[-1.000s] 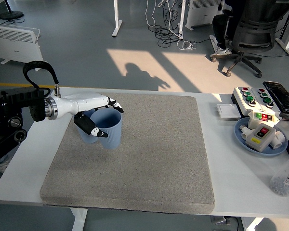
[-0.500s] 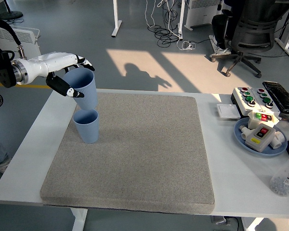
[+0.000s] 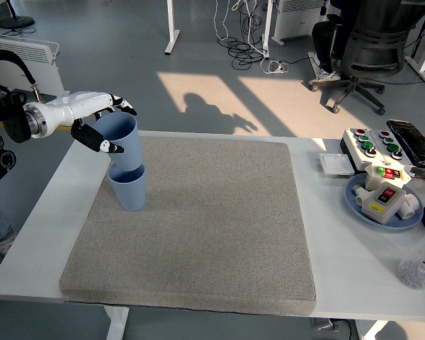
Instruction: Push cup pick cup insert cup
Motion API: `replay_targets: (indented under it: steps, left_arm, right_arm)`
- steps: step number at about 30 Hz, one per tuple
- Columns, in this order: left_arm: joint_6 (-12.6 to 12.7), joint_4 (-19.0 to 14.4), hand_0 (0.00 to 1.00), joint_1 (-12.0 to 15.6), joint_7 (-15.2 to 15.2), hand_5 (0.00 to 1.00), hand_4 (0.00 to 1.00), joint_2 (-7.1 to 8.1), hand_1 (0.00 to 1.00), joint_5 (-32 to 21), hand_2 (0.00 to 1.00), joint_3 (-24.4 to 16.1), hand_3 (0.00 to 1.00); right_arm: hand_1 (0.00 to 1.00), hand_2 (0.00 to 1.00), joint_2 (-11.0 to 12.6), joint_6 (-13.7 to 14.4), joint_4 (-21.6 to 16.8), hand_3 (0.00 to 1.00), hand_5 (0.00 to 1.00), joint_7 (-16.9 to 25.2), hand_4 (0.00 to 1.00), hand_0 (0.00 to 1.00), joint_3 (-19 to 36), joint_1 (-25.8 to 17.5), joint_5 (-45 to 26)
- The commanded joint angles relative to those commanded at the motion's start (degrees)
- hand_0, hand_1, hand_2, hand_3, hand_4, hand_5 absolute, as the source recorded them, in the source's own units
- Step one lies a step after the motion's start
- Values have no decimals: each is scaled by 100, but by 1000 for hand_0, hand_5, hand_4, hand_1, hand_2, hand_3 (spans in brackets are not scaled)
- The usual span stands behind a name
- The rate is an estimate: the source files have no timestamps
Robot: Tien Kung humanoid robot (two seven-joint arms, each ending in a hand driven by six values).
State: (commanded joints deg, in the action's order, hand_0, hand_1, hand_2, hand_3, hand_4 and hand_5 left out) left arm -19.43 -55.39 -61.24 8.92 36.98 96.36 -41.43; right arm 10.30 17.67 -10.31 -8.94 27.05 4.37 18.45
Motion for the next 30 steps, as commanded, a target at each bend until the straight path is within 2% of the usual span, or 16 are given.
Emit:
replay_targets:
  steps: [9,10,15,16,21,22,27,28,30]
  left_arm:
    - [132,129,431,7,45,26,579,-48,561,-94,575,183,493]
    - [155,148,439,11,52,6,600,-55,586,-105,637,212,509]
    - [248,222,439,40,69,6,600,-73,586,-159,637,359,509]
    - [262,234,443,44,72,81,717,-75,646,-163,711,378,601]
    - [376,337,443,71,89,81,717,-100,646,-149,711,495,601]
    - [394,354,696,73,95,262,861,-104,811,-153,891,511,838]
    - [512,458,696,92,174,262,861,-127,811,-131,891,543,838]
    - [543,483,875,100,200,432,998,-133,930,-144,998,547,941]
    - [590,504,875,115,215,432,998,-140,930,-198,998,553,941]
  right_arm:
    - [609,639,1,-5,0,557,408,10,101,690,-13,33,-31]
    - [609,639,1,-5,0,556,409,8,101,690,-4,39,-19]
    - [609,639,6,-2,0,556,409,4,101,690,42,57,16]
    - [609,639,6,-1,0,556,410,4,101,690,48,59,21]
    - [609,639,8,2,0,556,410,5,101,690,77,76,44]
    - [610,639,8,2,0,556,410,6,100,690,82,78,47]
    - [610,639,5,5,0,556,410,11,100,690,79,84,34]
    - [610,638,5,4,0,556,412,9,100,690,86,86,42]
    - [610,638,7,4,0,556,412,8,100,690,85,86,43]
